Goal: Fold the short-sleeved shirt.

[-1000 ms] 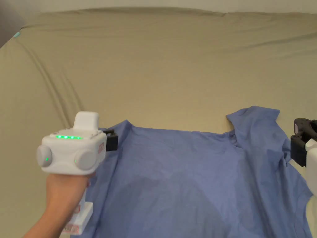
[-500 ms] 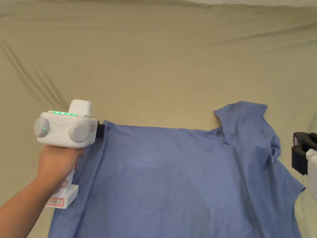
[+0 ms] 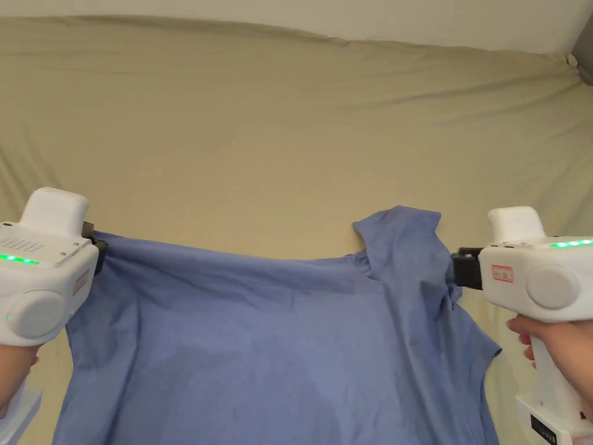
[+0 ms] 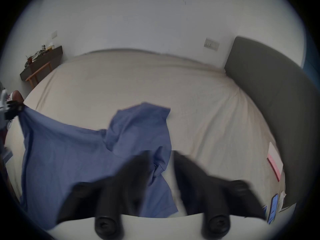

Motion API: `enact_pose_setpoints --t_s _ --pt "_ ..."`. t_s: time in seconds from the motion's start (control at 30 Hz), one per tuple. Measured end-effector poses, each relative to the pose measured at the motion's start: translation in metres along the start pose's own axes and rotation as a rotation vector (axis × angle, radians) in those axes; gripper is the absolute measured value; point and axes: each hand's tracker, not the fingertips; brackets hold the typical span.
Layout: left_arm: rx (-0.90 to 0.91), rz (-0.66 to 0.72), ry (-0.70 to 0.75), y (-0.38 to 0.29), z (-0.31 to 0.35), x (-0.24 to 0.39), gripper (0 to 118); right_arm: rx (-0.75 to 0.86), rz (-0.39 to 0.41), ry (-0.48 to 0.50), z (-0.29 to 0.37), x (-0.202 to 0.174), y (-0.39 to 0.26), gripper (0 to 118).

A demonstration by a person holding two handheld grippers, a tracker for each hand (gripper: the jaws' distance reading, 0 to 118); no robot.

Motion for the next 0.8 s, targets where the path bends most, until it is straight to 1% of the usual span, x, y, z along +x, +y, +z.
enact_pose_setpoints --t_s 0.03,0.07,0.1,0.13,0.17,0.2,0.27,0.37,0.47,0.5,0.53,0.57,0.6,0.63,0.67,0.7,0.73,0.77,0.8 --pt "0.013 0.001 0.000 0.000 0.008 -0.002 0 -0.065 -0.007 0.018 -0.018 0.002 0.001 113" --pt "0.014 -0.012 0.010 -0.001 0.012 -0.001 0 -0.115 -0.020 0.016 -0.034 0.003 0.000 117" --pt "0.017 -0.030 0.022 -0.004 0.011 -0.002 0 -0.136 -0.035 0.003 -0.050 0.005 -0.001 114" --pt "0.020 -0.045 0.029 -0.006 0.014 -0.002 0 -0.121 -0.048 -0.013 -0.059 0.003 -0.005 113" --pt "0.020 -0.046 0.029 -0.008 0.016 -0.002 0 -0.158 -0.042 -0.045 -0.072 0.002 -0.007 113" --pt "0.016 -0.044 0.021 -0.009 0.018 -0.003 0 -0.189 -0.031 -0.040 -0.082 0.000 -0.009 113" --pt "-0.002 -0.016 -0.003 -0.015 0.015 -0.006 0 -0.234 -0.038 -0.024 -0.098 -0.005 -0.012 116" --pt "-0.006 -0.013 0.013 -0.026 0.014 -0.008 0 -0.206 -0.044 -0.056 -0.102 -0.010 -0.012 117" --pt "-0.021 -0.002 0.021 -0.032 0.014 -0.010 0 -0.194 0.002 -0.065 -0.096 -0.018 -0.011 116" --pt "-0.027 0.007 0.020 -0.037 0.011 -0.012 0 -0.187 0.013 -0.031 -0.091 -0.020 -0.011 111" --pt "-0.029 0.014 0.021 -0.038 0.011 -0.013 0 -0.176 0.004 0.027 -0.085 -0.021 -0.007 96" --pt "-0.031 0.019 0.024 -0.039 0.012 -0.013 0 -0.159 0.001 0.064 -0.077 -0.023 -0.004 75" --pt "-0.033 0.020 0.027 -0.040 0.013 -0.013 0 -0.143 0.035 0.036 -0.070 -0.028 -0.002 46" --pt "-0.034 0.023 0.028 -0.042 0.013 -0.013 0 -0.123 0.119 -0.040 -0.065 -0.034 -0.001 3" --pt "-0.034 0.026 0.021 -0.041 0.016 -0.014 0 -0.100 0.196 -0.106 -0.059 -0.032 0.000 3" --pt "-0.027 0.025 0.024 -0.039 0.020 -0.013 0 -0.086 0.189 -0.040 -0.048 -0.027 0.000 3" --pt "-0.008 0.018 0.044 -0.037 0.026 -0.014 0 -0.054 0.154 -0.053 -0.034 -0.022 0.001 3" --pt "0.013 0.016 0.045 -0.034 0.035 -0.013 0 0.001 0.105 -0.047 -0.018 -0.016 0.004 3" --pt "0.029 0.023 0.049 -0.029 0.044 -0.016 0 0.053 0.062 -0.020 0.002 -0.008 0.008 3"
